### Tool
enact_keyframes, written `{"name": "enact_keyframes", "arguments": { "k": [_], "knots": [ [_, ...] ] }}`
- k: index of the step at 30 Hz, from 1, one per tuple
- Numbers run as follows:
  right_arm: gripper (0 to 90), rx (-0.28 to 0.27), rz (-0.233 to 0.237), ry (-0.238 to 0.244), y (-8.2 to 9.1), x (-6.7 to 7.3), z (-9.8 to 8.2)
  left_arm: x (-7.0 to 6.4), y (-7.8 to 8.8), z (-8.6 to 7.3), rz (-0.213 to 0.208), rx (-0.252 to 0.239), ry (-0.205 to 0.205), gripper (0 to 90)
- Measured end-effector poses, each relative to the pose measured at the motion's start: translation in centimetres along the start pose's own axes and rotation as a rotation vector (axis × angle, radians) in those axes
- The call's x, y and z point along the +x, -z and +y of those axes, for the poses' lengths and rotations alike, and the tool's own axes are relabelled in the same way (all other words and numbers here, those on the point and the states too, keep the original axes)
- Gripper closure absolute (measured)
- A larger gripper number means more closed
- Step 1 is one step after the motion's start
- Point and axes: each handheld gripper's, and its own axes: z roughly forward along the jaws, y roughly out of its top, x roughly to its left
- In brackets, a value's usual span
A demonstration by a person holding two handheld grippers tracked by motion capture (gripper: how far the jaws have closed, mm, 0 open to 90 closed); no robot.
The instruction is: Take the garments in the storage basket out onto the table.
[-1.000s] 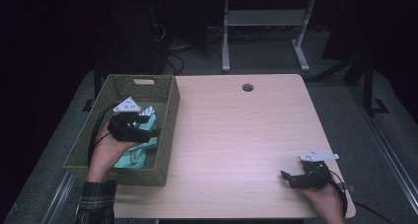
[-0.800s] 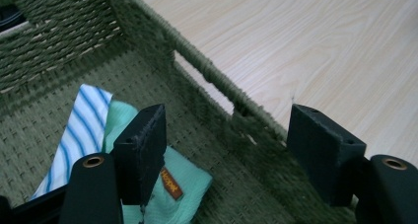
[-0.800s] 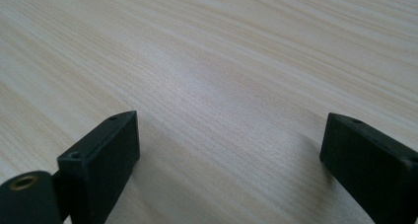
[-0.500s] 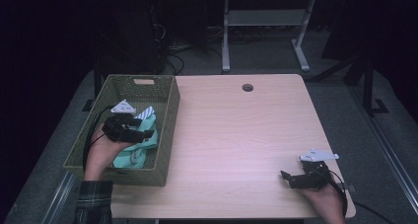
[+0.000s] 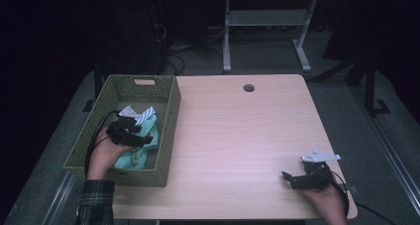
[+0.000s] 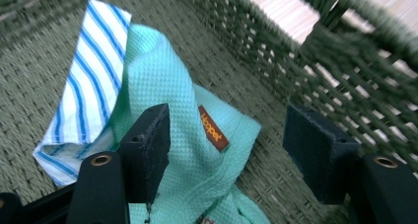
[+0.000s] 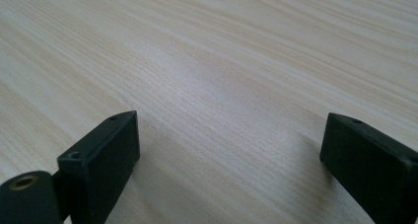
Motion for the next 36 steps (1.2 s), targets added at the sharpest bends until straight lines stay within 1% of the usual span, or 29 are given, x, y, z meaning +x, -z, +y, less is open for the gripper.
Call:
{"name": "enact_keyframes", "arguments": {
  "k": [4, 13, 16, 17, 20, 25, 29, 36],
  "knots": [
    [7.5, 0.0, 0.0, 0.0, 0.0, 0.0, 0.0, 0.1, -0.5, -0.2, -0.004, 0.036, -0.014, 35.1],
    [7.5, 0.0, 0.0, 0.001, 0.0, 0.0, 0.0, 0.4, -1.7, -0.9, -0.006, 0.106, -0.017, 35.5],
    [7.5, 0.0, 0.0, 0.0, 0.0, 0.0, 0.0, 0.4, -2.3, -1.1, -0.011, 0.135, -0.019, 35.5],
    [7.5, 0.0, 0.0, 0.0, 0.0, 0.0, 0.0, 0.4, -2.5, -1.1, -0.013, 0.152, -0.025, 35.4],
    [7.5, 0.0, 0.0, 0.0, 0.0, 0.0, 0.0, 0.4, -3.1, -1.3, -0.009, 0.19, -0.028, 35.4],
    [7.5, 0.0, 0.0, 0.0, 0.0, 0.0, 0.0, 0.4, -3.8, -1.5, -0.004, 0.236, -0.027, 35.9],
    [7.5, 0.0, 0.0, 0.001, 0.0, 0.0, 0.0, 0.5, -4.1, -1.7, 0.004, 0.272, -0.018, 40.1],
    [7.5, 0.0, 0.0, 0.001, 0.0, 0.0, 0.0, 0.9, -4.1, -1.8, 0.002, 0.281, 0.023, 56.5]
  ]
}}
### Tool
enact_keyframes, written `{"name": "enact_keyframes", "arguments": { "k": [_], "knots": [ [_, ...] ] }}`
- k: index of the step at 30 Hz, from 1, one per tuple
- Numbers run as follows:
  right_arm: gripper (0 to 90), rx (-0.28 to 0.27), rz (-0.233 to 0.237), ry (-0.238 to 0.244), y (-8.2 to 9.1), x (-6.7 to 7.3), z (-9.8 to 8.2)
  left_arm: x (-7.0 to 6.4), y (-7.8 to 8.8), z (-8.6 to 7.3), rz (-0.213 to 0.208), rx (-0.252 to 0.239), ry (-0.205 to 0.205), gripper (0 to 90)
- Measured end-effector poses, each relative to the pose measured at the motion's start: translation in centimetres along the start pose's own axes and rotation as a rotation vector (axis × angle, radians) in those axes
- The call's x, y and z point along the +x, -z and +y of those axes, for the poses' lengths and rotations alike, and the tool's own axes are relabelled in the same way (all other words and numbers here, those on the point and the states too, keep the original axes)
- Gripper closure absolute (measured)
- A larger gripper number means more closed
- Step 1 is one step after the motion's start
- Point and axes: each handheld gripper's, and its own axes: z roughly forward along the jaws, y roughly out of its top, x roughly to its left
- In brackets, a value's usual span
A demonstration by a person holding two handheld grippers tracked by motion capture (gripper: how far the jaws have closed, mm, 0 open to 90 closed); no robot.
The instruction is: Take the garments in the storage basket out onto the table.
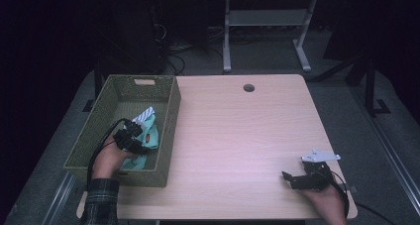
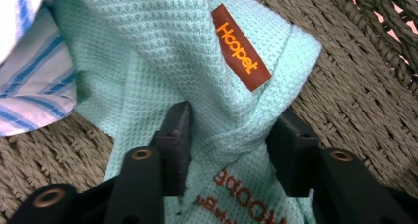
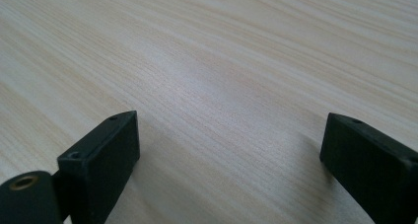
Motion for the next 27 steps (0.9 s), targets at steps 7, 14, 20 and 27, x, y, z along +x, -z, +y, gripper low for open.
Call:
{"name": "enact_keyframes", "arguments": {
  "k": [7, 14, 20, 27],
  "knots": [
    [7.5, 0.0, 0.0, -0.001, 0.0, 0.0, 0.0, 0.4, 0.4, 0.0, -0.033, -0.011, 0.064, 73.5],
    [7.5, 0.0, 0.0, -0.001, 0.0, 0.0, 0.0, 0.9, 1.3, -0.1, -0.065, -0.096, 0.106, 75.9],
    [7.5, 0.0, 0.0, -0.001, 0.0, 0.0, 0.0, 1.4, 2.3, -0.4, -0.103, -0.171, 0.137, 76.0],
    [7.5, 0.0, 0.0, -0.001, 0.0, 0.0, 0.0, 1.7, 3.6, -0.7, -0.113, -0.265, 0.166, 77.2]
  ]
}}
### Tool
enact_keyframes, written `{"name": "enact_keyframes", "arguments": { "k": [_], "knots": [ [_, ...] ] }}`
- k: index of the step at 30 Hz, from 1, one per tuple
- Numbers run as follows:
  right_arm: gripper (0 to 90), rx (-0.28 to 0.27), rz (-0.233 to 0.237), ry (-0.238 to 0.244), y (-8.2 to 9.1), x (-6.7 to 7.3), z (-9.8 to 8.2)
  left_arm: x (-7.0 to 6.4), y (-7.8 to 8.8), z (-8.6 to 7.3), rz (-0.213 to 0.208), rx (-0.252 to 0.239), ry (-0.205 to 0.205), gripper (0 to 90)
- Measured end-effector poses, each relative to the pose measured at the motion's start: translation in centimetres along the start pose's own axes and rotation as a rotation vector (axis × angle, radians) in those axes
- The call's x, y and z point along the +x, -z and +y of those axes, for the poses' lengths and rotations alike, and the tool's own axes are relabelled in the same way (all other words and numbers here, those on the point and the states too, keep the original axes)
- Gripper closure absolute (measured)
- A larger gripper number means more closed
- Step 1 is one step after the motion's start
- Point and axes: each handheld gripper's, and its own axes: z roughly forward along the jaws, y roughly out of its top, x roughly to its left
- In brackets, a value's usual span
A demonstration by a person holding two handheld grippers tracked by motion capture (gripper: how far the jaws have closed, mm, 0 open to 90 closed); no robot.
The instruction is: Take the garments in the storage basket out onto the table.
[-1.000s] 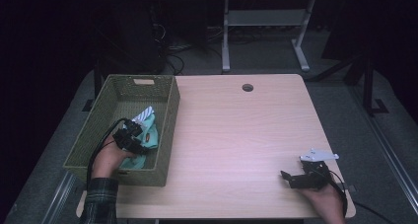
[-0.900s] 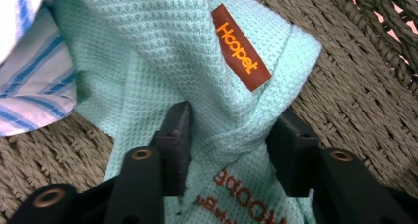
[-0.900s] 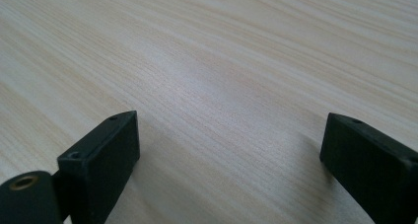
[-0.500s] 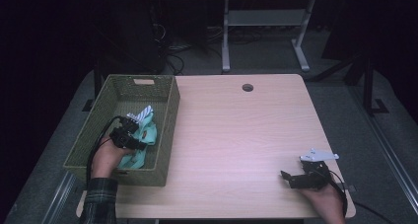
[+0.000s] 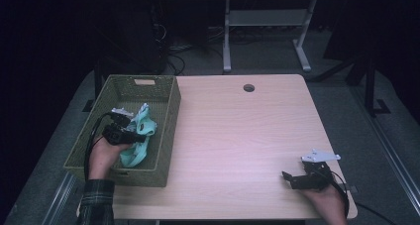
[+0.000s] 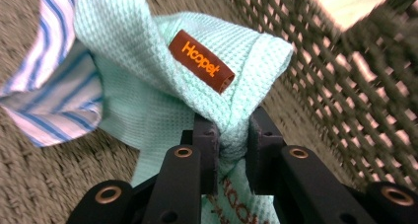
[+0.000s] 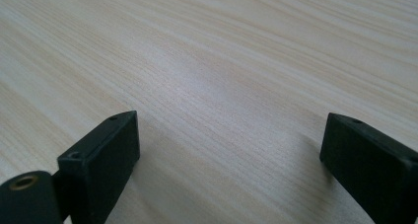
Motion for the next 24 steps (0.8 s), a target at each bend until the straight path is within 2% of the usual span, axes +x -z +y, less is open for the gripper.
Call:
{"name": "enact_keyframes", "arguments": {
  "k": [10, 15, 19, 24],
  "knots": [
    [7.5, 0.0, 0.0, 0.0, 0.0, 0.0, 0.0, 0.0, 2.3, 0.1, 0.011, -0.13, 0.016, 78.6],
    [7.5, 0.0, 0.0, 0.0, 0.0, 0.0, 0.0, 0.1, 3.4, 0.1, 0.002, -0.205, 0.034, 79.2],
    [7.5, 0.0, 0.0, 0.0, 0.0, 0.0, 0.0, -0.1, 4.0, 0.1, 0.005, -0.246, 0.044, 79.2],
    [7.5, 0.0, 0.0, 0.0, 0.0, 0.0, 0.0, -0.2, 4.6, 0.3, 0.004, -0.273, 0.042, 79.5]
  ]
}}
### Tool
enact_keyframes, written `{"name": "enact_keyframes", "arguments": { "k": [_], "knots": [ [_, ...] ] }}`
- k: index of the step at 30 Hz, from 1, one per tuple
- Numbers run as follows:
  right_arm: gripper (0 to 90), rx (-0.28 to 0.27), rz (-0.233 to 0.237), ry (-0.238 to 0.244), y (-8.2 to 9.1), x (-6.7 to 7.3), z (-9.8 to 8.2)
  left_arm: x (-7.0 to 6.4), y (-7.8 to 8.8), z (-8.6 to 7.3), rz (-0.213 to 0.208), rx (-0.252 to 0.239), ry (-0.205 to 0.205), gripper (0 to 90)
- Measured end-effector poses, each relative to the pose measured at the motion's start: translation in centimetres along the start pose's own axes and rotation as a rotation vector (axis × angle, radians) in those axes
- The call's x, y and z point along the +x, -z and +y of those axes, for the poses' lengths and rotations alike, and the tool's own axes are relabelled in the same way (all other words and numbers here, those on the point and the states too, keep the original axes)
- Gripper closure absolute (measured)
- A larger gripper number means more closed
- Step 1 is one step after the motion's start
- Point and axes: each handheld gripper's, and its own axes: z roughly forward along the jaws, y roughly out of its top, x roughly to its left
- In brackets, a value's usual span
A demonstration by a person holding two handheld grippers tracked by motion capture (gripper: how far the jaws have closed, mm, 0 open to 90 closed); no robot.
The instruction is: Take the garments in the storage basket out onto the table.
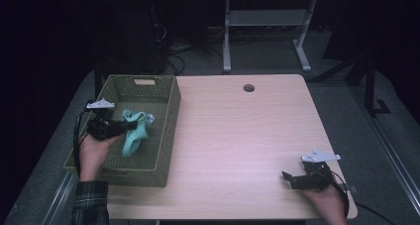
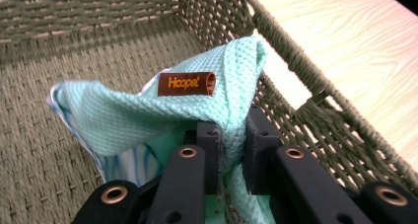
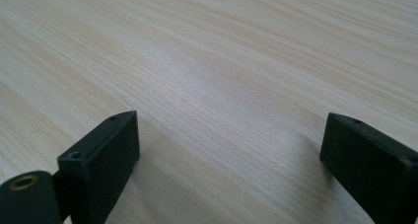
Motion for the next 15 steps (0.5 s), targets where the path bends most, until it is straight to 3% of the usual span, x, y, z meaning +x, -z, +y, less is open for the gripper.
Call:
{"name": "enact_keyframes", "arguments": {
  "k": [15],
  "knots": [
    [7.6, 0.0, 0.0, 0.0, 0.0, 0.0, 0.0, -1.4, 2.6, 1.5, -0.048, -0.128, -0.009, 80.1]
  ]
}}
